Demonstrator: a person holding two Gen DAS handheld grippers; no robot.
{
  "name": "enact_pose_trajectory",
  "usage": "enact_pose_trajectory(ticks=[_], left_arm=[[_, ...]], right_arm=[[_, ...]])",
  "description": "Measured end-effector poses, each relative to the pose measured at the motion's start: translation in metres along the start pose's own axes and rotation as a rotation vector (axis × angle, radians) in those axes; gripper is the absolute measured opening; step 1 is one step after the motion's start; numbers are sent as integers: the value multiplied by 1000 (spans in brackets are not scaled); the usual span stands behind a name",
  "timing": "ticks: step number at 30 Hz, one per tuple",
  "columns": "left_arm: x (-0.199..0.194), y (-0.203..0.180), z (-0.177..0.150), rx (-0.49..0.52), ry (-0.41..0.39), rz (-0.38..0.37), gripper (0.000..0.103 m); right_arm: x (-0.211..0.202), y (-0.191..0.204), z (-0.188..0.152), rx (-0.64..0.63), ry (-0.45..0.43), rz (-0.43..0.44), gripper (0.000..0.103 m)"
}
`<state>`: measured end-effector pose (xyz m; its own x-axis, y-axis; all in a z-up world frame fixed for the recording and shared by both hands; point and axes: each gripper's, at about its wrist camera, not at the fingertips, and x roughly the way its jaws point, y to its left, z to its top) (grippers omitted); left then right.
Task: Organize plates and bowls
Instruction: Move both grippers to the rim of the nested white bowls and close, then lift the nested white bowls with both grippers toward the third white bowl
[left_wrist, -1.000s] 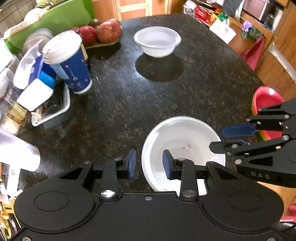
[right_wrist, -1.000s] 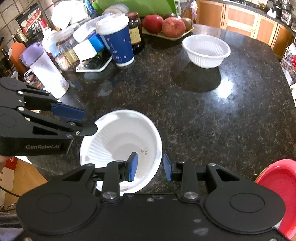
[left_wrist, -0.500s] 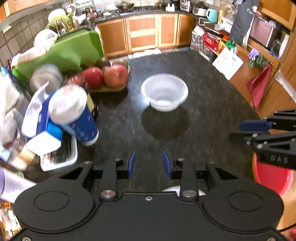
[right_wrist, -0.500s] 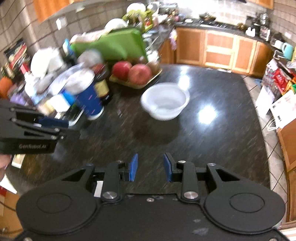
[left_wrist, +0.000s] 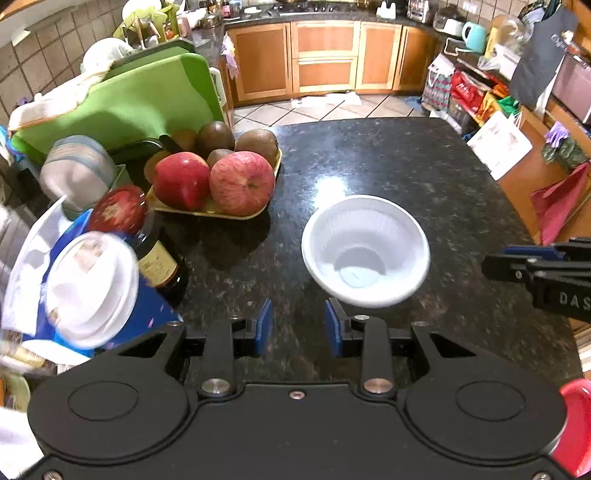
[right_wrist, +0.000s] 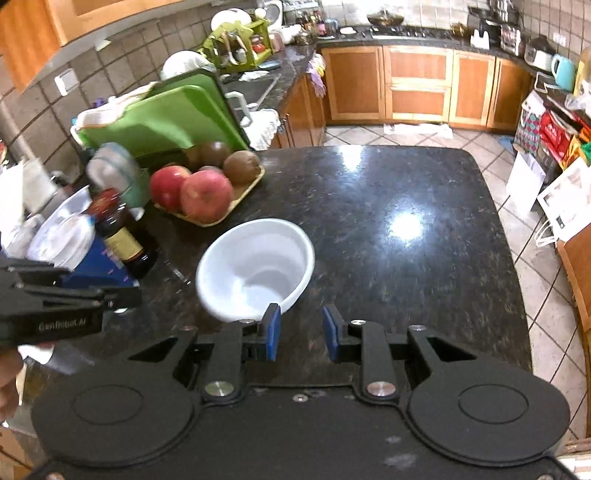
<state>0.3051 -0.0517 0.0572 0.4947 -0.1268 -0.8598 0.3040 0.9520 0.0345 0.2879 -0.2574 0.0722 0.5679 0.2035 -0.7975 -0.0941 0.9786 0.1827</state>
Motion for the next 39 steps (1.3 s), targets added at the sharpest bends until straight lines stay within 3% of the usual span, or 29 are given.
enact_pose_trajectory(ticks=[8,23,25,29,39], left_arm=[[41,-1,21,-15,38,42,42],[72,-8,29,-5,72,23,42],[77,-10,30,-2,81,10,39],[84,-16,29,21,100,1,22],[69,-14,20,18,110,-46,16]], right_arm=[[60,-21,23,41,45,33,28],[99,-12,23,-23,86,57,26],[103,-10,21,-28,96,59,19],[109,-5,17,-45,108,49,13],[94,1,10,-58,100,50,12]])
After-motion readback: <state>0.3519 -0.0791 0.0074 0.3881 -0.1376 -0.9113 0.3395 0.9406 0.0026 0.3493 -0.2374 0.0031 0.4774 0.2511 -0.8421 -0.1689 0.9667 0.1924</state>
